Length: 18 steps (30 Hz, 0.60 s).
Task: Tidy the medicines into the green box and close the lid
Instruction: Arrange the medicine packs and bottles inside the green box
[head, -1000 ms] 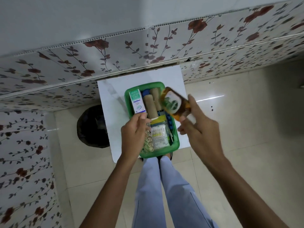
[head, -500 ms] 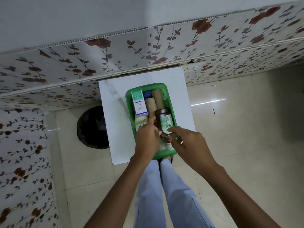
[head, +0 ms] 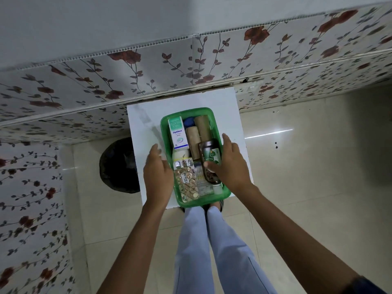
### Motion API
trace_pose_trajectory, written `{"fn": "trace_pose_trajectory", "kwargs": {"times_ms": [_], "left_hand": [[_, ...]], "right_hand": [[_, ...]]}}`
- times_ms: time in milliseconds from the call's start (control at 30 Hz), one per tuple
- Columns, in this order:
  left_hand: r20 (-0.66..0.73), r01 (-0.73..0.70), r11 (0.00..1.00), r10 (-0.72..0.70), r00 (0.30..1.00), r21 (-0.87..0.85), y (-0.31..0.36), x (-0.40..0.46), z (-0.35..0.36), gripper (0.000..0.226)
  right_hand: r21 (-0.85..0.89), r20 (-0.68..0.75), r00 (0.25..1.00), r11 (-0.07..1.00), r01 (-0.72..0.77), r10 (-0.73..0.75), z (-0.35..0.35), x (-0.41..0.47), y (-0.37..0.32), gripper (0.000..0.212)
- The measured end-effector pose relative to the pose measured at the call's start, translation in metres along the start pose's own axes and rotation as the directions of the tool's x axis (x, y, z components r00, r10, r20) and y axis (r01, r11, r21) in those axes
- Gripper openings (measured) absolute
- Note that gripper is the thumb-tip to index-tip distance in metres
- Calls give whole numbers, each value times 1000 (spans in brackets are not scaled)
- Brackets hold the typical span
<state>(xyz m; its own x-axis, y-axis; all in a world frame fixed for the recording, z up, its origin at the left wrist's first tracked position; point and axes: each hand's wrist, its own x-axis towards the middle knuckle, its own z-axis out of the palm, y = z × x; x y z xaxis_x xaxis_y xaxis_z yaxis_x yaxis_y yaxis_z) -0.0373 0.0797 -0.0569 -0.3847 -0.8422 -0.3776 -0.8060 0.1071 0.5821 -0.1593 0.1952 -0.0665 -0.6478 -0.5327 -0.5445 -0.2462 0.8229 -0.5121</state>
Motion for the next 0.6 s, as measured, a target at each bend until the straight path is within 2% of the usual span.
{"fn": "trace_pose_trajectory", "kwargs": {"times_ms": [133, 267, 333, 400, 467, 533, 600], "left_hand": [[87, 12, 1000, -13, 996, 12, -1, 0, -1, 41], [81, -3, 1000, 4, 997, -14, 2, 1, -2, 32], [133, -8, 1000, 5, 991, 23, 2, 3, -3, 33], [211, 21, 998, -34, 977, 63, 2, 6, -3, 40], [257, 43, 996, -61, 964, 75, 4, 8, -4, 44], [268, 65, 997, -74, 961, 39, 5, 10, -7, 43], [277, 86, 996, -78, 958, -18, 4, 9, -11, 43]], "right_hand": [[58, -25, 996, 995, -85, 87, 9, 7, -1, 69], [61, -40, 989, 989, -137, 140, 12, 12, -4, 67], [49, -24, 992, 991, -123, 125, 11, 14, -4, 68], [52, 63, 992, 993, -109, 106, 5, 17, 1, 71], [209, 220, 969, 965, -161, 114, -8, 21, 9, 66], [459, 345, 926, 832, -310, 154, -24, 22, 18, 55], [549, 288, 930, 757, -355, 227, -36, 24, 29, 46]]}}
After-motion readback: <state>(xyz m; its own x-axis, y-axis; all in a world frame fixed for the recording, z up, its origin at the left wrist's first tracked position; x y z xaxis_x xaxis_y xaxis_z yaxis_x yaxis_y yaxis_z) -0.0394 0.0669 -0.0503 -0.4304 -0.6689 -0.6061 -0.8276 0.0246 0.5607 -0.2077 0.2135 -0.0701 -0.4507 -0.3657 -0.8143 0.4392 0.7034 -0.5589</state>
